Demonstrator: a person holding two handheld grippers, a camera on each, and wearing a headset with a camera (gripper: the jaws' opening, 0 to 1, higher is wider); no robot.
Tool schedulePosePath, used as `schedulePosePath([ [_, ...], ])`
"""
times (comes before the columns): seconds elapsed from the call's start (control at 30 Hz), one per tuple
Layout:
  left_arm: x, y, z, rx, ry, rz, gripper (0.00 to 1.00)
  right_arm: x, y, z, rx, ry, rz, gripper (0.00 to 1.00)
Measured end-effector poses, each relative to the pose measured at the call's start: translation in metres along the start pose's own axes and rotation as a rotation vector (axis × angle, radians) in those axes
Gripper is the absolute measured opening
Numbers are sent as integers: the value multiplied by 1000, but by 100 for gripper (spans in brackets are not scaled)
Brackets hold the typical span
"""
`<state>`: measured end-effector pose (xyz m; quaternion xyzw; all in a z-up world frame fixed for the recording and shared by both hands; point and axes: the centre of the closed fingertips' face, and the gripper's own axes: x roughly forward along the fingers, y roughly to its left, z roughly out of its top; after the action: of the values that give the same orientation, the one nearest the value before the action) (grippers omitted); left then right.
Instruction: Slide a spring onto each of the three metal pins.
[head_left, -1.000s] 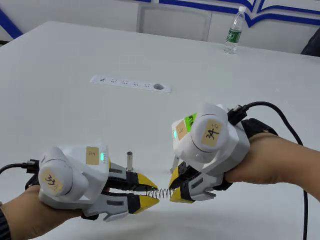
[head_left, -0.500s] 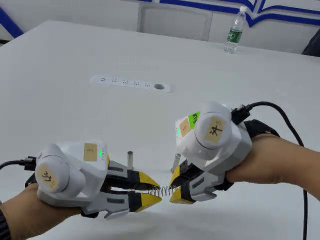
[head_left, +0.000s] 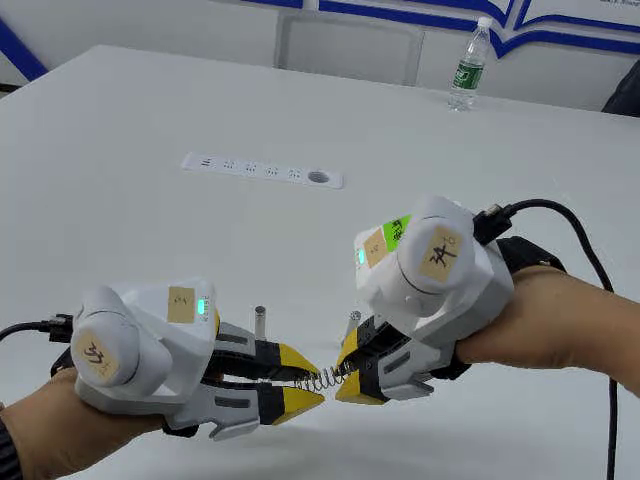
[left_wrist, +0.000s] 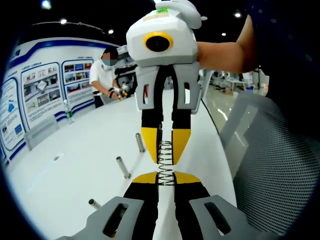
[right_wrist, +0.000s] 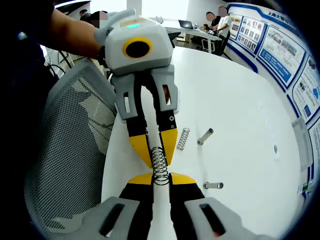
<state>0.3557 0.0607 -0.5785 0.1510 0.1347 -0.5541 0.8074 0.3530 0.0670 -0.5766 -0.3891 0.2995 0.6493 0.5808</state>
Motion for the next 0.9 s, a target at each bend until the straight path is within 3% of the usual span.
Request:
schedulePosePath([
  [0.13,1,0,0,-2,-2,1,10,-5,2,15,-3,-37,2,12],
  [0.37,2,0,1,-4,-8,1,10,-3,5,26,-28,-41,5,12],
  [0.67,1,2,-1,-1,-3,15,12,-1,2,29,-39,-33,5,12],
  [0.9,-1,3,-3,-14,2,21,19,-4,-4,29,-33,-28,-9,12],
])
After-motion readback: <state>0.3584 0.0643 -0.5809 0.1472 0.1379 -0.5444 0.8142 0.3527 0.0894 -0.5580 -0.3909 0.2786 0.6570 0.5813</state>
